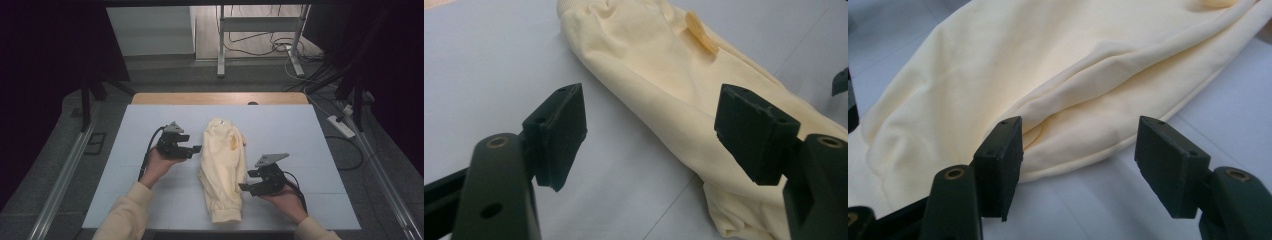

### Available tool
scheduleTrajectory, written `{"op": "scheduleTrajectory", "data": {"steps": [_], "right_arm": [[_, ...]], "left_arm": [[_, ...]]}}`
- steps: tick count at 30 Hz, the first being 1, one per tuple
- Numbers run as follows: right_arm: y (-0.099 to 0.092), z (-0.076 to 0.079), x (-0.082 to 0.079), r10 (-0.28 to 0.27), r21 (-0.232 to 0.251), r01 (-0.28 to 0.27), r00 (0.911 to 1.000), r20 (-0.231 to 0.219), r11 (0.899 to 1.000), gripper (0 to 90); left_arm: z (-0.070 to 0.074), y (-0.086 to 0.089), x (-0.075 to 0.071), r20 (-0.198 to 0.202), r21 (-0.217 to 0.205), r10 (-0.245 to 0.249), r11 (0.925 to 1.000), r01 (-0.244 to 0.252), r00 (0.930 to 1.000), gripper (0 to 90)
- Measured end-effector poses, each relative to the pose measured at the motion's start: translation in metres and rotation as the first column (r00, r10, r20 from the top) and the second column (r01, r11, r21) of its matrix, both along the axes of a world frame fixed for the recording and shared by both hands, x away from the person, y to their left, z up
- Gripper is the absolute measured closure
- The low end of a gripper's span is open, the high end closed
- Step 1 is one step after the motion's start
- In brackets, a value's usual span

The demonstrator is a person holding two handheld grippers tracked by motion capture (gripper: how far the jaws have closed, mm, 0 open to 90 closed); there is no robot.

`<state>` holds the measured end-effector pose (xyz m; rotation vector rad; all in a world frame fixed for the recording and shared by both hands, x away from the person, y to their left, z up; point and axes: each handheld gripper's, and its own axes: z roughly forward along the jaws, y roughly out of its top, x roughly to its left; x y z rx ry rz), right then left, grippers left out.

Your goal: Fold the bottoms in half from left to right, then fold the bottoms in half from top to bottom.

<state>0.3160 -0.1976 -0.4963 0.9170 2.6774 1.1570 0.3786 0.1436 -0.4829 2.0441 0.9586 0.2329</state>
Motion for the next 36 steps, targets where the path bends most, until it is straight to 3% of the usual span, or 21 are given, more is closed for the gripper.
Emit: {"op": "scheduleTrajectory", "data": {"steps": [16,21,25,36], "right_arm": [[-0.001,0.004,0.016,-0.040,-0.006,0.040,0.9985,0.036,0.999,35.6],[0.006,0.003,0.024,-0.039,-0.028,0.040,0.9978,0.054,0.999,35.5],[0.012,0.005,0.032,-0.048,-0.022,0.049,0.9982,0.037,0.999,34.8],[0.024,0.015,0.054,-0.058,-0.028,0.059,0.9966,0.059,0.998,34.5]], "left_arm": [[0.000,-0.001,-0.001,-0.004,-0.001,-0.004,1.0000,0.004,1.0000,28.2],[-0.003,-0.002,0.002,-0.015,0.002,-0.007,1.0000,0.007,0.9999,28.2],[-0.003,-0.005,0.002,-0.018,0.007,-0.014,0.9999,0.014,0.9997,28.1],[-0.002,-0.011,0.007,-0.019,0.012,-0.025,0.9996,0.026,0.9995,27.9]]}}
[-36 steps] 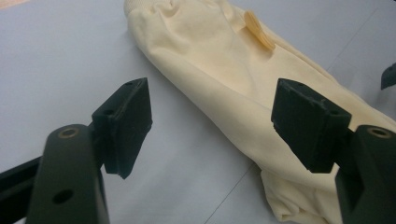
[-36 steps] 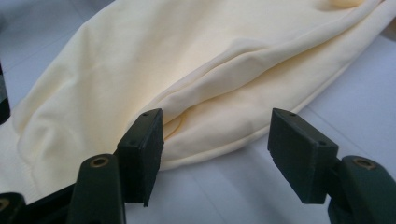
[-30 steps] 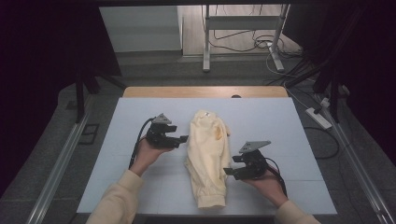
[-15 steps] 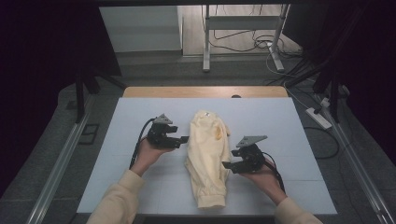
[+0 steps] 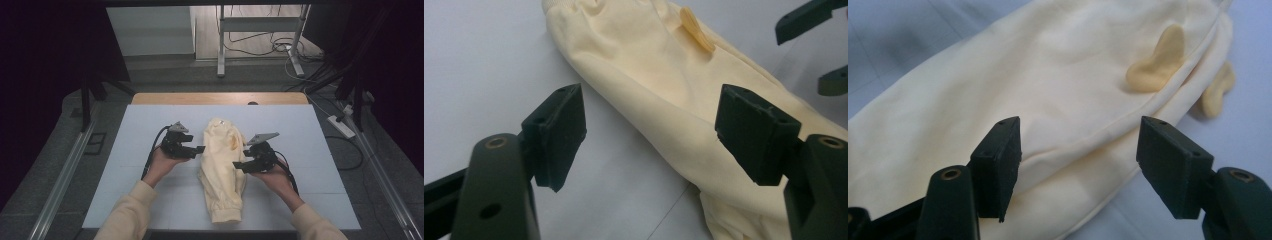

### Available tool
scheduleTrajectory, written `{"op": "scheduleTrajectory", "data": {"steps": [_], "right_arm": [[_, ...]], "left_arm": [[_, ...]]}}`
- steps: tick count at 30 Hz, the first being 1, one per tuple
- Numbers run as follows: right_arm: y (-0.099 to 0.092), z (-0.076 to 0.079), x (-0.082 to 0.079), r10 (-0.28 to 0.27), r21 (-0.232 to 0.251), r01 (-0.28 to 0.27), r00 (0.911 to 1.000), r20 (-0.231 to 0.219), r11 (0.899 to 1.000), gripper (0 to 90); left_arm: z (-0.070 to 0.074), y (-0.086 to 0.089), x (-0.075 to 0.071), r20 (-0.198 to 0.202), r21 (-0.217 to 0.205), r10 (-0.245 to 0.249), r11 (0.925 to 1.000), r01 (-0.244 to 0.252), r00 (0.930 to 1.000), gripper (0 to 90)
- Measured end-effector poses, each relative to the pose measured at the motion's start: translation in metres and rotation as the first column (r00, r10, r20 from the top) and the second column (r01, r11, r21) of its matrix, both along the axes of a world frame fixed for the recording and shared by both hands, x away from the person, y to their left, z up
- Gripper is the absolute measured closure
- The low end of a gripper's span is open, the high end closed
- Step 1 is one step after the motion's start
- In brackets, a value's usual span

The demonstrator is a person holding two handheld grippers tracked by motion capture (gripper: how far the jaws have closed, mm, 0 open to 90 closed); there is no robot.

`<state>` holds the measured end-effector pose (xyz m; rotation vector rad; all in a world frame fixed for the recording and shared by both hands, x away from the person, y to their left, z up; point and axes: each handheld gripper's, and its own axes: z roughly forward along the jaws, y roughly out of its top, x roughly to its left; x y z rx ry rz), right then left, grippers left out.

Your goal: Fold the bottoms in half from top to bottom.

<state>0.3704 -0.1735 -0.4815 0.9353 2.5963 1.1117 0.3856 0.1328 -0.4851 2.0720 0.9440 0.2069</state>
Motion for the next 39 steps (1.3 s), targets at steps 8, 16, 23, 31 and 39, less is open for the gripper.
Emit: {"op": "scheduleTrajectory", "data": {"steps": [8,16,23,31,39], "right_arm": [[0.003,0.001,0.019,-0.011,-0.016,0.011,0.9999,0.006,1.000,34.1],[0.005,0.006,0.031,-0.026,-0.017,0.026,0.9995,0.020,1.000,34.1],[0.007,0.008,0.047,-0.053,-0.010,0.054,0.9984,0.016,0.999,33.5],[0.012,0.002,0.072,-0.084,-0.017,0.084,0.9963,-0.017,0.996,32.8],[0.016,0.002,0.094,-0.125,-0.013,0.124,0.9919,-0.024,0.992,32.8]], "left_arm": [[0.001,-0.002,0.005,-0.004,-0.001,0.000,1.0000,0.000,1.0000,27.8],[0.005,-0.004,0.012,0.004,0.000,-0.003,1.0000,0.003,1.0000,27.6],[0.001,-0.005,0.027,-0.010,0.012,0.002,0.9999,-0.001,1.0000,27.4],[-0.003,-0.007,0.048,-0.031,0.023,0.011,0.9997,-0.010,0.9995,27.6],[-0.007,-0.014,0.063,-0.042,0.063,0.015,0.9980,-0.012,0.9990,27.5]]}}
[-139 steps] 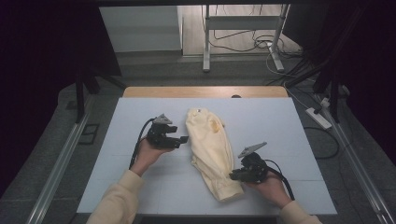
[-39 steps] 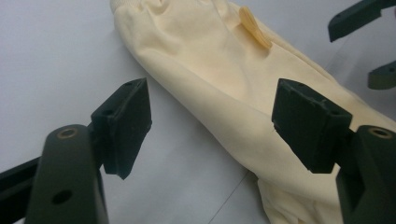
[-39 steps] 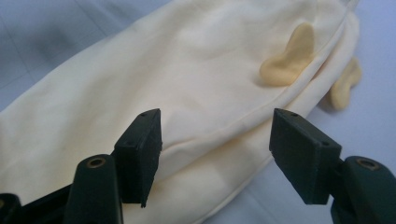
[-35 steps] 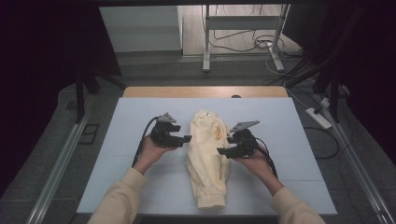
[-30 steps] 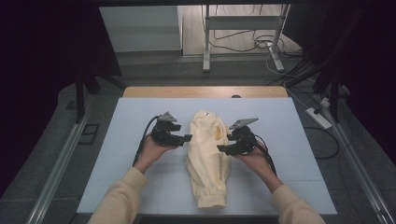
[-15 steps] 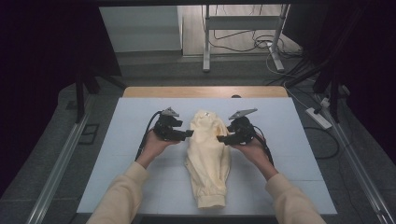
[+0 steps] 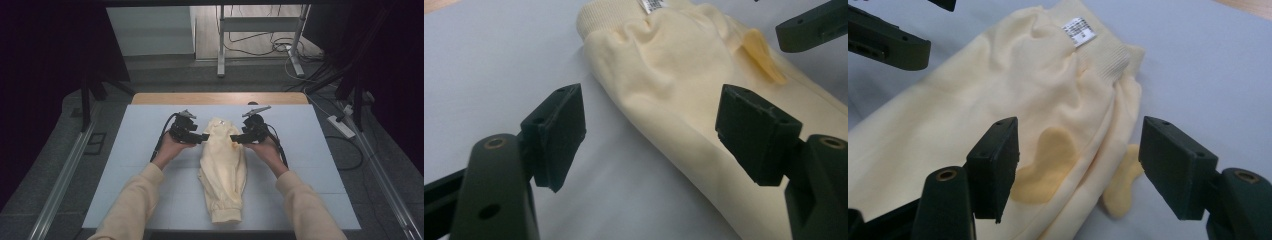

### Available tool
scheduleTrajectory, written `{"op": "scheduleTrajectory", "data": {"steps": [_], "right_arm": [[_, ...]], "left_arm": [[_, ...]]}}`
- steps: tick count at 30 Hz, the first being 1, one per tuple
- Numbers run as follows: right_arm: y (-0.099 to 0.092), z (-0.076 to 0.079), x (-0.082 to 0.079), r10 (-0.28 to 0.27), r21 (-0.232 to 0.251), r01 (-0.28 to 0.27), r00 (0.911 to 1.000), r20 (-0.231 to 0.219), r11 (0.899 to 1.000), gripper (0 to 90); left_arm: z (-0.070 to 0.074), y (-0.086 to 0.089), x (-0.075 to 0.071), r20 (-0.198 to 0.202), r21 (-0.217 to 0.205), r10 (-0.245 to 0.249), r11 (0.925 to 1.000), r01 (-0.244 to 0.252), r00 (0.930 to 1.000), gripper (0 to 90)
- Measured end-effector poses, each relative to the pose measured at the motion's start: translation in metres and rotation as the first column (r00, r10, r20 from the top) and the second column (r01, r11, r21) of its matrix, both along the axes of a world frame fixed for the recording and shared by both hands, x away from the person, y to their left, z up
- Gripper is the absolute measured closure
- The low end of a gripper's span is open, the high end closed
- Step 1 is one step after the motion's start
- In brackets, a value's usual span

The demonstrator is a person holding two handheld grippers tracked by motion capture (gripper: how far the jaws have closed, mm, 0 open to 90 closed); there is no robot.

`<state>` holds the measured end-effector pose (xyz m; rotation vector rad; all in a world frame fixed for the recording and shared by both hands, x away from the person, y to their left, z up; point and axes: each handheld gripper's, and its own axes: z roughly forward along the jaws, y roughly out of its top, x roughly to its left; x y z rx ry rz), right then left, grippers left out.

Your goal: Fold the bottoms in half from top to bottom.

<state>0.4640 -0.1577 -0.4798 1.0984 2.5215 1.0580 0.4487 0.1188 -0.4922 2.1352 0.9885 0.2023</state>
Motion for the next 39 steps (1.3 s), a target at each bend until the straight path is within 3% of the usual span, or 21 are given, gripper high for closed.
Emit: {"op": "scheduleTrajectory", "data": {"steps": [21,31,34,36,39], "right_arm": [[0.009,-0.018,0.038,-0.038,-0.031,0.036,0.9977,-0.056,0.999,32.0],[0.012,-0.034,0.044,-0.023,-0.051,0.017,0.9935,-0.112,0.999,34.9],[0.011,-0.035,0.045,-0.017,-0.048,0.012,0.9939,-0.109,0.999,35.9],[0.011,-0.035,0.045,0.007,-0.045,-0.012,0.9940,-0.109,0.999,43.7],[0.012,-0.035,0.044,0.030,-0.032,-0.034,0.9924,-0.119,0.999,53.8]], "left_arm": [[-0.022,-0.011,0.037,-0.055,0.023,0.042,0.9989,-0.041,0.9976,29.1],[-0.032,-0.019,0.040,-0.098,0.029,0.007,0.9996,-0.004,0.9952,35.4],[-0.035,-0.022,0.041,-0.110,0.028,-0.003,0.9996,0.006,0.9939,38.7],[-0.036,-0.024,0.041,-0.127,0.013,-0.020,0.9997,0.022,0.9917,43.2],[-0.037,-0.026,0.040,-0.129,0.021,-0.025,0.9994,0.028,0.9914,50.2]]}}
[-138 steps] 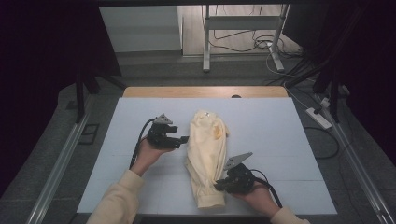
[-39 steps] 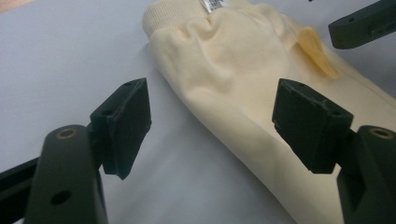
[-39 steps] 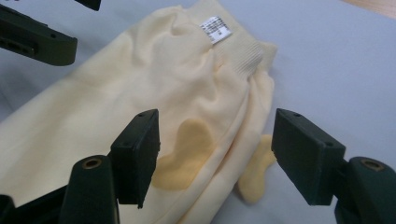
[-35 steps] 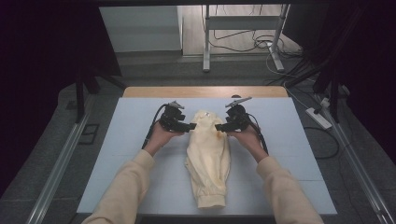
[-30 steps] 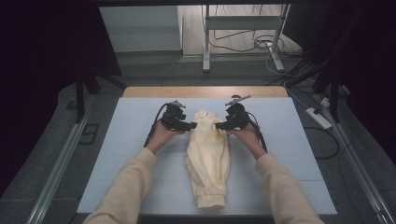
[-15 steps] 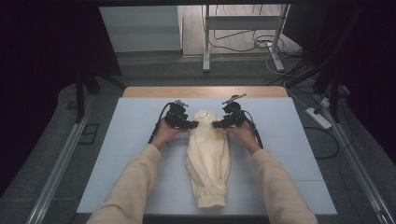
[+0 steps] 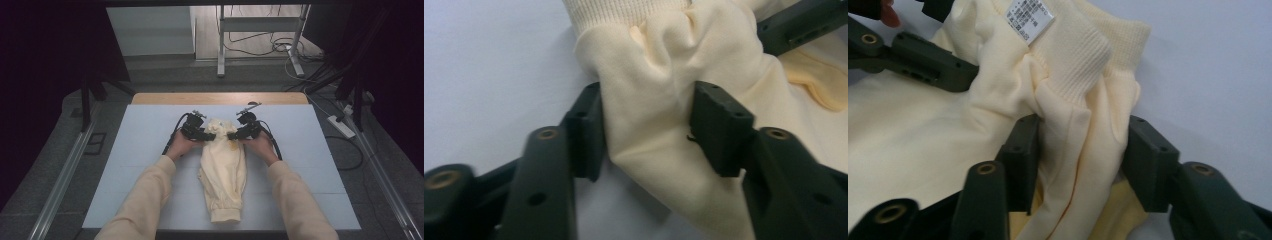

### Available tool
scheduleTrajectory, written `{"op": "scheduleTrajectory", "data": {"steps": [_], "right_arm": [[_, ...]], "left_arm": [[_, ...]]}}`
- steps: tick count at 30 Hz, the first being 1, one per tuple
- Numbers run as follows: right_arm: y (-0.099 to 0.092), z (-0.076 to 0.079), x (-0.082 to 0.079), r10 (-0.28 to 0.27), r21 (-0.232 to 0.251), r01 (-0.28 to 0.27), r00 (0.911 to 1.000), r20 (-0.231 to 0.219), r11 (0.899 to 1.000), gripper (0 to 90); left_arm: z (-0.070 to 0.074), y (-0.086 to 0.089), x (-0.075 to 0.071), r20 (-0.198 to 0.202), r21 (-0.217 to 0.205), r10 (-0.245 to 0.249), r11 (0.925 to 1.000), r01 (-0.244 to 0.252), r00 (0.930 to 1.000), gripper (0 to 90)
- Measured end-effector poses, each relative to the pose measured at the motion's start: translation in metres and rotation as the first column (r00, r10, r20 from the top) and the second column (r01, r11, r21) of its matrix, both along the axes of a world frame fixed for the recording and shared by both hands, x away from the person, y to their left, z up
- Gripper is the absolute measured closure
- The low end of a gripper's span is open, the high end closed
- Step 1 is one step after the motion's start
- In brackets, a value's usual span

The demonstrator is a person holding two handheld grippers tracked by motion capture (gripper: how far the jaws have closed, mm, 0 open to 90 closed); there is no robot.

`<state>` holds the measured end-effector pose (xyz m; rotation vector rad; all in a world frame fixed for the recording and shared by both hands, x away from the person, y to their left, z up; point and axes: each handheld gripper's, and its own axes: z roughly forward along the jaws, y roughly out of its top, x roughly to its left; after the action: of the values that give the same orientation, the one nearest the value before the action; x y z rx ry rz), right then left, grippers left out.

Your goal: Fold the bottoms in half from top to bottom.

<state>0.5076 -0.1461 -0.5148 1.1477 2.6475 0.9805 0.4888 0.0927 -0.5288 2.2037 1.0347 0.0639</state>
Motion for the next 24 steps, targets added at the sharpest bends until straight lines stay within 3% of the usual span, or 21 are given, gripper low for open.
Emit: {"op": "scheduleTrajectory", "data": {"steps": [4,7,13,24], "right_arm": [[0.000,0.000,-0.002,0.010,0.019,-0.010,0.9996,-0.026,1.000,68.1],[-0.001,0.000,-0.002,0.010,0.035,-0.008,0.9993,-0.036,0.999,73.8],[-0.001,0.006,-0.005,0.025,0.019,-0.025,0.9996,-0.010,1.000,77.9],[-0.003,0.027,-0.014,0.036,0.040,-0.039,0.9969,0.070,0.998,78.3]], "left_arm": [[0.001,0.002,-0.001,-0.021,0.002,-0.012,0.9999,0.012,0.9997,68.3],[0.003,0.002,-0.003,-0.018,0.008,-0.028,0.9996,0.028,0.9995,74.0],[0.007,0.002,-0.006,0.000,0.005,-0.034,0.9994,0.034,0.9994,76.3],[0.033,0.010,-0.012,0.088,-0.026,-0.034,0.9990,0.037,0.9955,77.1]]}}
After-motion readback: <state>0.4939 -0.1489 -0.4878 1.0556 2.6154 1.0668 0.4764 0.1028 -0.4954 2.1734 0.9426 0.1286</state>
